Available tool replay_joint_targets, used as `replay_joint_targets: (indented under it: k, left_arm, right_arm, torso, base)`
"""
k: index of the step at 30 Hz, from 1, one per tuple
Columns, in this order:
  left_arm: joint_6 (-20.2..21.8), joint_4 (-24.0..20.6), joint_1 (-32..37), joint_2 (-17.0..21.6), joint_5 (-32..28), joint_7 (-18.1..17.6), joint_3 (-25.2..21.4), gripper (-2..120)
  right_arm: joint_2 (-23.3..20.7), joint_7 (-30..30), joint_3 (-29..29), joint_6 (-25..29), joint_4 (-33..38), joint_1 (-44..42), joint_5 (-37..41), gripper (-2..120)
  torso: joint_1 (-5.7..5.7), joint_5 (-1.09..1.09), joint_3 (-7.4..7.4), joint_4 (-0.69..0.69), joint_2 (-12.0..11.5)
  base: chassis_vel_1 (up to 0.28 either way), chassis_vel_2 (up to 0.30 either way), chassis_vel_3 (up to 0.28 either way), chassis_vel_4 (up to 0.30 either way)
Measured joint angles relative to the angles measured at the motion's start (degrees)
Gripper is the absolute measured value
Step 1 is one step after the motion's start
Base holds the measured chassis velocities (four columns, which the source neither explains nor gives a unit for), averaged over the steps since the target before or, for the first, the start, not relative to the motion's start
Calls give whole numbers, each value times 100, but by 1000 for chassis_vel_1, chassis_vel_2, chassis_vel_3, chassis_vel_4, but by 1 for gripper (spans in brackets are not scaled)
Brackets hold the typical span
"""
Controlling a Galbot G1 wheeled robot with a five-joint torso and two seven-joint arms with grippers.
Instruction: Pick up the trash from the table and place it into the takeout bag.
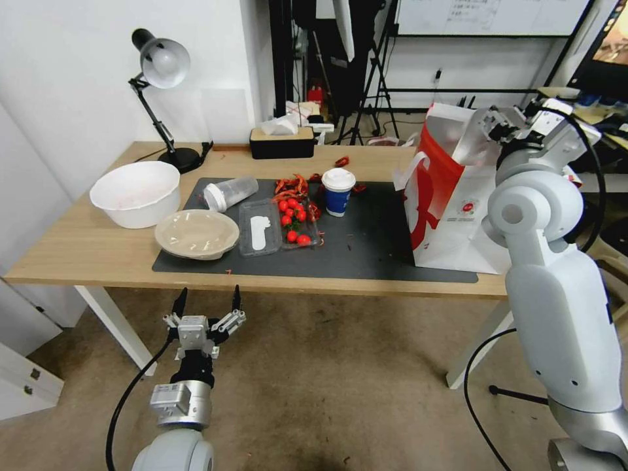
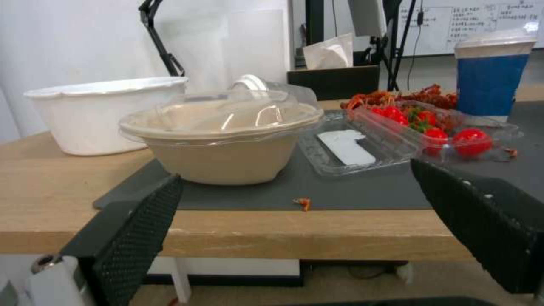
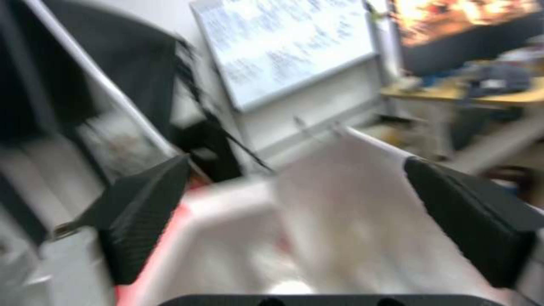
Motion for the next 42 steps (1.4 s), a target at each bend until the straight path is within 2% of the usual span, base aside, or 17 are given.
replay_joint_targets:
  k: [9, 13, 14, 17, 18, 20, 21, 22, 23, 24, 25, 26, 27, 33, 42]
  left_arm:
    - [-3, 0, 0, 0, -1, 0, -1, 100]
    - [-4, 0, -5, 0, -2, 0, -2, 100]
    - [-4, 0, -5, 0, -2, 0, -2, 100]
    - [-4, -18, -4, -1, -12, -2, -8, 100]
    - [-4, -18, -4, -1, -12, -2, -8, 100]
    - [-2, -23, -11, 0, -32, -4, -13, 100]
    - [0, -27, -17, 0, -42, -5, -11, 100]
    - [0, -28, -20, 1, -44, -6, -8, 100]
    - [0, -28, -20, 1, -44, -6, -8, 100]
    - [1, -30, -23, 0, -45, -7, -1, 100]
    - [1, -37, -22, 1, -47, -7, 0, 100]
    - [-3, -42, -19, 0, -50, -6, 2, 100]
    - [-3, -42, -19, 0, -50, -6, 2, 100]
    - [-19, -51, -10, 0, -72, -7, -25, 100]
    - [-21, -50, -11, 0, -66, -8, -40, 100]
  right_arm:
    - [-1, -368, 12, 537, 163, 7, 275, 100]
    - [-42, -1109, 49, 1086, 613, -145, 736, 100]
    - [-42, -1109, 49, 1086, 613, -145, 736, 100]
    - [-272, -2148, -12, 1474, 1212, -826, 568, 100]
    - [-272, -2148, -12, 1474, 1212, -826, 568, 100]
    - [-592, -3071, -221, 1724, 1720, -1944, -485, 100]
    - [-721, -3492, -284, 2018, 1809, -2585, -1307, 100]
    - [-759, -3619, -300, 2147, 1811, -2856, -1686, 100]
    - [-759, -3619, -300, 2147, 1811, -2856, -1686, 100]
    - [-808, -3767, -361, 2573, 1802, -3543, -2464, 100]
    - [-796, -3712, -428, 2832, 1759, -4055, -2902, 100]
    - [-748, -3543, -478, 3027, 1713, -4437, -3186, 100]
    - [-748, -3543, -478, 3027, 1713, -4437, -3186, 100]
    - [-358, -2971, -583, 3733, 1260, -5676, -3948, 100]
    - [54, -2749, -1051, 4282, 489, -5989, -4297, 100]
  torso:
    - [0, 0, 0, 0, 0]
    - [0, -3, -1, 2, 0]
    - [0, -3, -1, 2, 0]
    - [0, 1, -1, 1, 1]
    - [0, 1, -1, 1, 1]
    - [0, 1, -1, -2, 2]
    - [-1, 0, -2, -2, 2]
    - [-1, 1, -1, -2, 2]
    - [-1, 1, -1, -2, 2]
    - [0, -1, -1, 2, 1]
    - [-1, 2, -1, -2, 2]
    - [-1, -1, -2, -1, 2]
    - [-1, -1, -2, -1, 2]
    - [-1, -1, -1, 0, 1]
    - [-1, -1, 0, 0, 0]
  base:
    - [0, 0, 0, 0]
    - [0, 0, 0, 0]
    - [0, 0, 0, 0]
    - [0, 0, 0, 0]
    - [0, 0, 0, 0]
    - [0, 0, 0, 0]
    - [0, 0, 0, 0]
    - [0, 0, 0, 0]
    - [0, 0, 0, 0]
    - [0, 0, 0, 0]
    - [0, 0, 0, 0]
    - [0, 0, 0, 0]
    - [0, 0, 0, 0]
    - [0, 0, 0, 0]
    - [0, 0, 0, 0]
